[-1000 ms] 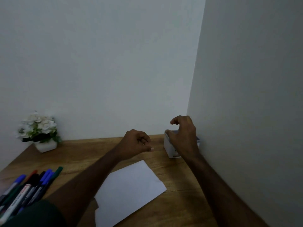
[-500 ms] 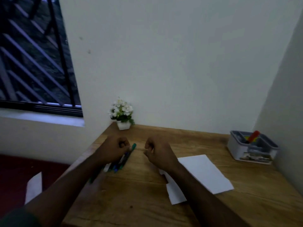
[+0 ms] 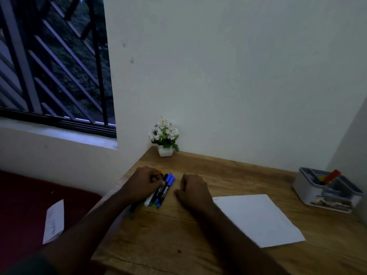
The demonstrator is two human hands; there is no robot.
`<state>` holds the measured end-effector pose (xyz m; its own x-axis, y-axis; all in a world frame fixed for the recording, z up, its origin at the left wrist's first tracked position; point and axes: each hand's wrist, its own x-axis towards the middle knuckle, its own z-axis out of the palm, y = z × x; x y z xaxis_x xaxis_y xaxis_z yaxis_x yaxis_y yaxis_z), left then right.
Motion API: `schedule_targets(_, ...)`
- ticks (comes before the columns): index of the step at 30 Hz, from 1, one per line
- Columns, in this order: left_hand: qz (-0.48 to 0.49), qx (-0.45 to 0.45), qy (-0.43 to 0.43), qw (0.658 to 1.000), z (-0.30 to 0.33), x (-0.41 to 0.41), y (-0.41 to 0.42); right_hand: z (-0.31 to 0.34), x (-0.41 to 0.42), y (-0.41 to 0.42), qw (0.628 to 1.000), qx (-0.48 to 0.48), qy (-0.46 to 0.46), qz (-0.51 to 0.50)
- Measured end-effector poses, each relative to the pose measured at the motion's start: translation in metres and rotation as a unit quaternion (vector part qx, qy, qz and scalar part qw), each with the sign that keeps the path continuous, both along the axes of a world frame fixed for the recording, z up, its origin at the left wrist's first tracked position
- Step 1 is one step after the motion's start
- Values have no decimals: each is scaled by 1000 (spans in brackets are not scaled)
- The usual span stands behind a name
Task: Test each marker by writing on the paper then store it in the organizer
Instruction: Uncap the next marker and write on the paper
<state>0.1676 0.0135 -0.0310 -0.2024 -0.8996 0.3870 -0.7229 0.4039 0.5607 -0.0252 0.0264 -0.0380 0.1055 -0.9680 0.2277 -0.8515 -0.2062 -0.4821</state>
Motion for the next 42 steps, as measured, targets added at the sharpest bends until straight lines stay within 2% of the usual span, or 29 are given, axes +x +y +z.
schedule_targets(5,-27,1,61,998,1,-25,-1,11,-18,-10,999,21,-4,-48)
schedule_targets(10,-38,-37,185,981,5,-64,-5,34,-57,-8,999,-36,18,0)
schedule_targets(15,-109,62,291,949,11,-116,-10,20,-113,-1,990,-109,73,43)
schedule_targets(20,-207,99,260,938,1,-164,-19,2,-148,3,981,-152,108,55)
schedule_targets(26,-223,130,277,926,1,-184,-46,-1,-170,-4,958,-243,152,3)
schedule_targets(32,-237,116,265,927,-6,-182,-59,-1,-171,-6,968,-192,158,-24)
schedule_targets(34,-236,102,264,930,-8,-177,-61,-1,-171,-5,978,-159,131,-15)
schedule_targets(37,-186,80,253,946,-11,-167,-65,4,-180,-2,990,-120,70,30)
schedule_targets(40,-157,69,180,969,-16,-161,-65,8,-191,0,974,-176,-120,74)
schedule_targets(41,-166,67,157,971,-19,-160,-65,7,-191,1,959,-152,-227,74)
schedule_targets(42,-179,63,139,972,-21,-161,-65,7,-187,3,927,-92,-353,89)
